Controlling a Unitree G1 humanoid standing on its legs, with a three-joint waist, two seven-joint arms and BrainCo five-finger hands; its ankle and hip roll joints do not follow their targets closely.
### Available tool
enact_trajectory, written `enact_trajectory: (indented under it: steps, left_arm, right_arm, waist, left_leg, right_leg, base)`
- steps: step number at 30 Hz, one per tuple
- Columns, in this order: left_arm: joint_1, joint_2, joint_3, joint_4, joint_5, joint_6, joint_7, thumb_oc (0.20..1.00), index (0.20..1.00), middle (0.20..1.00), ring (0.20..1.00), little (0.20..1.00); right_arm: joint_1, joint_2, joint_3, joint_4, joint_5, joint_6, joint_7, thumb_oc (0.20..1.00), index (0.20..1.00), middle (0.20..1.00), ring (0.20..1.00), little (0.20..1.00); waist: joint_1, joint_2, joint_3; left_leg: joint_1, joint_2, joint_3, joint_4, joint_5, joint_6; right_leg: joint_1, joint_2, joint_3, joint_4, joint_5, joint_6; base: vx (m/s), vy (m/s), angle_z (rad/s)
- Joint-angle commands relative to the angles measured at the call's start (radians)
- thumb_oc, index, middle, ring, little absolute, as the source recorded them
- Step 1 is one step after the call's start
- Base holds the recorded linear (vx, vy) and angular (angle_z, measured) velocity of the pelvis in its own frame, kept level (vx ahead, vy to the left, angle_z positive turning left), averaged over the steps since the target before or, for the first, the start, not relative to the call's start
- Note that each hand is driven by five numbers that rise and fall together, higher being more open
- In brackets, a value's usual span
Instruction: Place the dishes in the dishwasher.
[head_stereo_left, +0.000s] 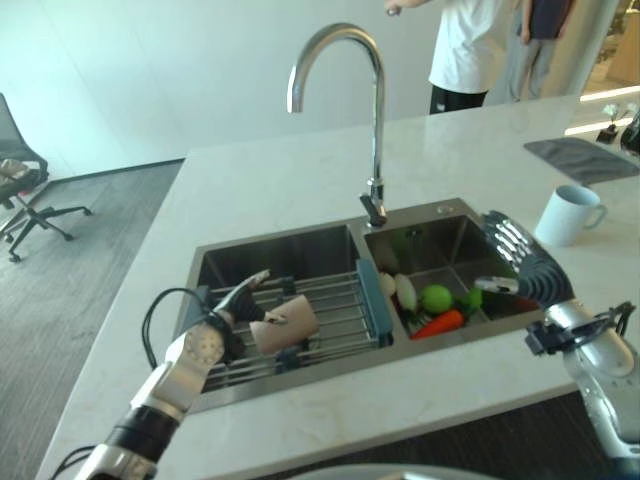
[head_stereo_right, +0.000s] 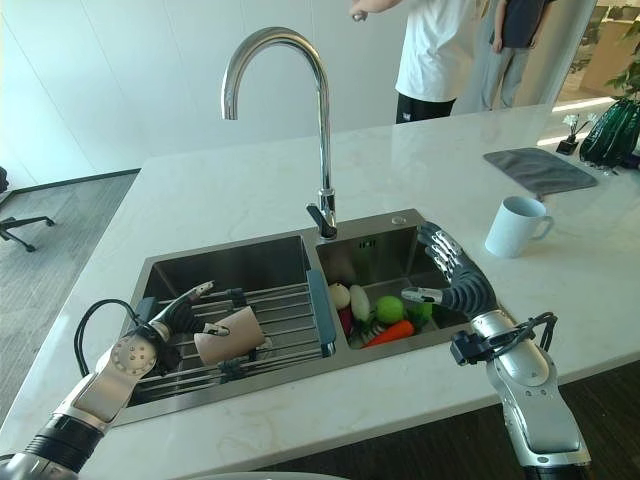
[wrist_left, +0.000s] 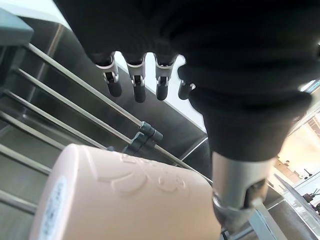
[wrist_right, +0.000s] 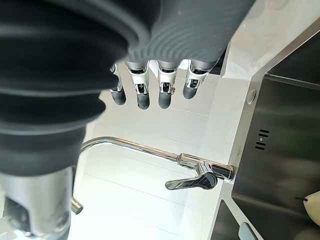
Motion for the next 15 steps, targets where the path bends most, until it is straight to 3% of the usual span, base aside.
enact_trajectory:
  steps: [1,15]
  left_arm:
    - [-0.076,0.033,0.012,0.035,0.041,-0.029,0.011,1.000,1.000,1.000,1.000,1.000]
    - [-0.077,0.006,-0.029,0.088,0.060,-0.026,0.013,1.000,1.000,1.000,1.000,1.000]
  right_arm:
    - [-0.083,-0.005,-0.040,-0.031,0.007,-0.065,-0.012,1.000,1.000,1.000,1.000,1.000]
    - [-0.090,-0.002,-0.036,-0.042,0.005,-0.054,-0.013,1.000,1.000,1.000,1.000,1.000]
  waist:
    - [-0.011,-0.021,0.020]
    - [-0.021,-0.023,0.025]
  left_leg:
    - [0.042,0.020,0.031,0.007,-0.067,0.001]
    - [0.047,0.020,0.043,0.007,-0.072,0.005]
  right_leg:
    - [0.035,0.016,-0.023,0.000,-0.034,0.022]
    - [0.032,0.017,-0.017,0.000,-0.033,0.022]
  base:
    - [0.00,0.000,0.00]
    - [0.00,-0.001,-0.01]
